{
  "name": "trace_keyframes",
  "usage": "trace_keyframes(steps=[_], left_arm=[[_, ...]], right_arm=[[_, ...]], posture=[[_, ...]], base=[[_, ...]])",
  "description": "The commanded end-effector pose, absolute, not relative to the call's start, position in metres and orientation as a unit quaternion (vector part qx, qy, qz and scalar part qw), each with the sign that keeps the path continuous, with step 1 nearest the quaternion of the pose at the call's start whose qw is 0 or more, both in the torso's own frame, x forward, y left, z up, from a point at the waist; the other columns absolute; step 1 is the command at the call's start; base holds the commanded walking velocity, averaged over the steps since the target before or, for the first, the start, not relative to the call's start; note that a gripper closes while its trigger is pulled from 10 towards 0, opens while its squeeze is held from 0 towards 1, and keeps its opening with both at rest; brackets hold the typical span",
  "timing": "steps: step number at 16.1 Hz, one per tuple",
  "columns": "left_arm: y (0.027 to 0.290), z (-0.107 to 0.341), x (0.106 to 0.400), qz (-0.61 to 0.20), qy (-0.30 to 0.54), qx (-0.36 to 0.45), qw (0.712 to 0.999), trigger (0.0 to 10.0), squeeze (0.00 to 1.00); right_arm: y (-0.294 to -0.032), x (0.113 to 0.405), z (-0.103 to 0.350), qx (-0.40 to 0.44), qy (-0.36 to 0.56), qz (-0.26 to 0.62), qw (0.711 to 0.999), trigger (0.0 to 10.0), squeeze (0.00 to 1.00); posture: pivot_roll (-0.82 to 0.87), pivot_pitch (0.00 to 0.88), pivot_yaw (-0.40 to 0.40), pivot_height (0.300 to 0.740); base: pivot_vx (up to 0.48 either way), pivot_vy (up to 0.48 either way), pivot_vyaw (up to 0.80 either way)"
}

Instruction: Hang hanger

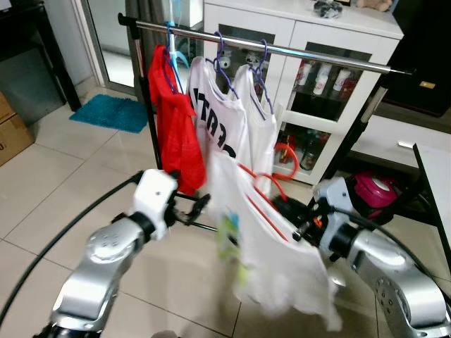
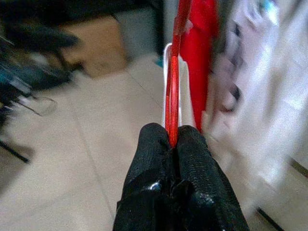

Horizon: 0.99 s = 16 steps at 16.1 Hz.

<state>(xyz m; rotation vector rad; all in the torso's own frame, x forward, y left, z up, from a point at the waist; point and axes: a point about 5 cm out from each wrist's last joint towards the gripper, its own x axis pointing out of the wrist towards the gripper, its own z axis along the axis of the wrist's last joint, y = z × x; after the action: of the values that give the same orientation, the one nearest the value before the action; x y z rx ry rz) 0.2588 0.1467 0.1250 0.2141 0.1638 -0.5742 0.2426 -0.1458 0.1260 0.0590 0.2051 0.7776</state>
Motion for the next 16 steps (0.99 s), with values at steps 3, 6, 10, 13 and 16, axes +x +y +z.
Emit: trace_keyframes(steps=[3,6,10,13,16], left_arm=[[0.136,0.123,0.267,-0.276,0.083,0.121,0.950,10.0,0.00],[0.135,0.130,0.274,-0.237,0.053,0.119,0.963,3.6,0.00],[0.136,0.132,0.280,-0.223,0.037,0.113,0.968,0.0,0.00],[0.135,0.134,0.282,-0.215,0.028,0.108,0.970,0.0,0.00],[0.135,0.134,0.282,-0.216,0.024,0.107,0.970,0.0,0.00]], right_arm=[[-0.128,0.243,0.145,0.043,0.052,0.437,0.897,0.0,0.00],[-0.118,0.245,0.152,0.058,0.040,0.465,0.882,0.0,0.00],[-0.117,0.244,0.156,0.066,0.035,0.484,0.872,0.0,0.00],[-0.118,0.245,0.157,0.068,0.034,0.485,0.871,0.0,0.00],[-0.117,0.243,0.156,0.073,0.037,0.491,0.868,0.0,0.00]], posture=[[0.00,0.000,-0.059,0.740],[-0.01,0.000,-0.066,0.740],[-0.01,0.000,-0.068,0.740],[-0.01,0.000,-0.068,0.740],[-0.01,0.000,-0.067,0.740]], base=[[0.000,0.000,0.00],[0.000,0.000,0.00],[0.000,0.000,0.00],[0.000,0.000,0.00],[0.000,0.000,0.00]])
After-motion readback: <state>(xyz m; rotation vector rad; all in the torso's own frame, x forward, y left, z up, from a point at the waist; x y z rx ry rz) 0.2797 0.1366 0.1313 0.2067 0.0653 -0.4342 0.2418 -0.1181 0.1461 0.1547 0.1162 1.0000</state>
